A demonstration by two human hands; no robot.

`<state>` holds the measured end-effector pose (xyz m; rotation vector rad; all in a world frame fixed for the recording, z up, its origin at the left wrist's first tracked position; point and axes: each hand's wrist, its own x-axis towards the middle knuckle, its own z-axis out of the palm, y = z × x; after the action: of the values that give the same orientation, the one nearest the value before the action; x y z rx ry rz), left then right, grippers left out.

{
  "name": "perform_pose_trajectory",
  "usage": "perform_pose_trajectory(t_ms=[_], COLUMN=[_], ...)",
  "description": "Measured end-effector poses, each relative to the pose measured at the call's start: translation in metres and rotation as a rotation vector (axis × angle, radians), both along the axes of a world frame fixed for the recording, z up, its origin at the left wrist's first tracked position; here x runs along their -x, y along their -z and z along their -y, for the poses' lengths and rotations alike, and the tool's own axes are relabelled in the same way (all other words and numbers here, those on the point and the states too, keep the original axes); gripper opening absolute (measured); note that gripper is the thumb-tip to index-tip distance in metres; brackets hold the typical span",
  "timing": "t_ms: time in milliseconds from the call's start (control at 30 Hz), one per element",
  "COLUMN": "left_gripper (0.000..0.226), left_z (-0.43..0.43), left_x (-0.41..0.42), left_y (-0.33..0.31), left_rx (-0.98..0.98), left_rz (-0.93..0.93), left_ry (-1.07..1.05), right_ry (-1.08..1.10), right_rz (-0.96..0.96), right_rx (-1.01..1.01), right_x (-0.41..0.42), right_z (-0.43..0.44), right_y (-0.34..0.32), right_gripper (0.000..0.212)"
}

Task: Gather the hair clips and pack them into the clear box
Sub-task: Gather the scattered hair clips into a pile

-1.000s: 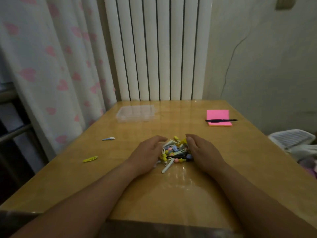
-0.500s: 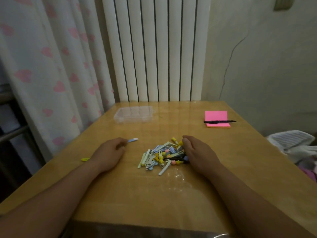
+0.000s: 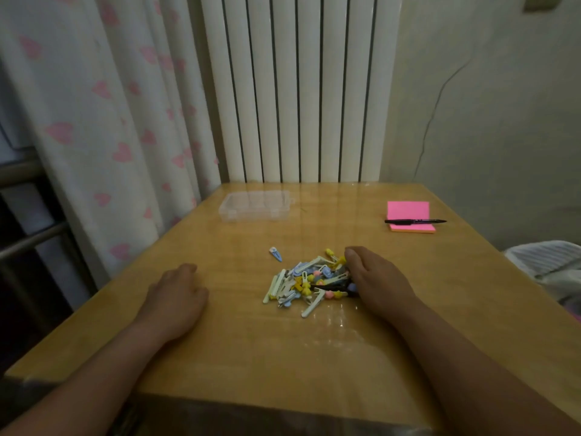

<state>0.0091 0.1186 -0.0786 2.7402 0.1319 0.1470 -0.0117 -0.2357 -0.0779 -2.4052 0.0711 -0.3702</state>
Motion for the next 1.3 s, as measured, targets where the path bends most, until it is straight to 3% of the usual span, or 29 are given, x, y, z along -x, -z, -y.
perform_pose_trajectory(t_ms=[300, 400, 467, 567, 667, 1000, 1100, 1233, 1300], left_gripper=[0.053, 0.046, 0.042, 0.036, 0.021, 0.002, 0.014, 0.041, 0.035], left_z=[0.054, 0.037, 0.008, -0.033, -0.043, 0.019, 0.062, 0.095, 0.101], left_x=[0.002, -0.005, -0.013, -0.023, -0.028, -0.043, -0.056, -0.086, -0.099], left_y=[-0.008, -0.018, -0.026, -0.034, -0.036, -0.023, -0.022, -0.037, -0.048], left_rx=[0.294, 0.218, 0.093, -0.128, -0.218, -0.010, 0.070, -0.023, -0.143], left_rz=[0.125, 0.264, 0.214, -0.041, -0.079, 0.017, 0.041, -0.075, -0.174], left_ry=[0.300, 0.241, 0.183, 0.222, 0.304, 0.381, 0.454, 0.526, 0.553], right_ry=[0.019, 0.029, 0.021, -0.008, 0.010, 0.031, 0.030, 0.006, -0.005], right_rz=[0.019, 0.037, 0.037, 0.007, 0.008, -0.003, 0.006, -0.005, -0.001], right_rx=[-0.020, -0.017, -0.010, 0.055, 0.015, -0.017, 0.016, 0.105, 0.115], right_x=[-0.002, -0.004, -0.006, -0.012, -0.013, -0.008, -0.009, -0.010, -0.009], right_z=[0.004, 0.007, 0.007, 0.010, 0.008, 0.006, 0.006, 0.010, 0.010], right_y=[0.006, 0.008, 0.009, 0.013, 0.011, 0.009, 0.010, 0.014, 0.012], right_gripper=[0.039, 0.035, 0.035, 0.039, 0.043, 0.035, 0.029, 0.026, 0.029])
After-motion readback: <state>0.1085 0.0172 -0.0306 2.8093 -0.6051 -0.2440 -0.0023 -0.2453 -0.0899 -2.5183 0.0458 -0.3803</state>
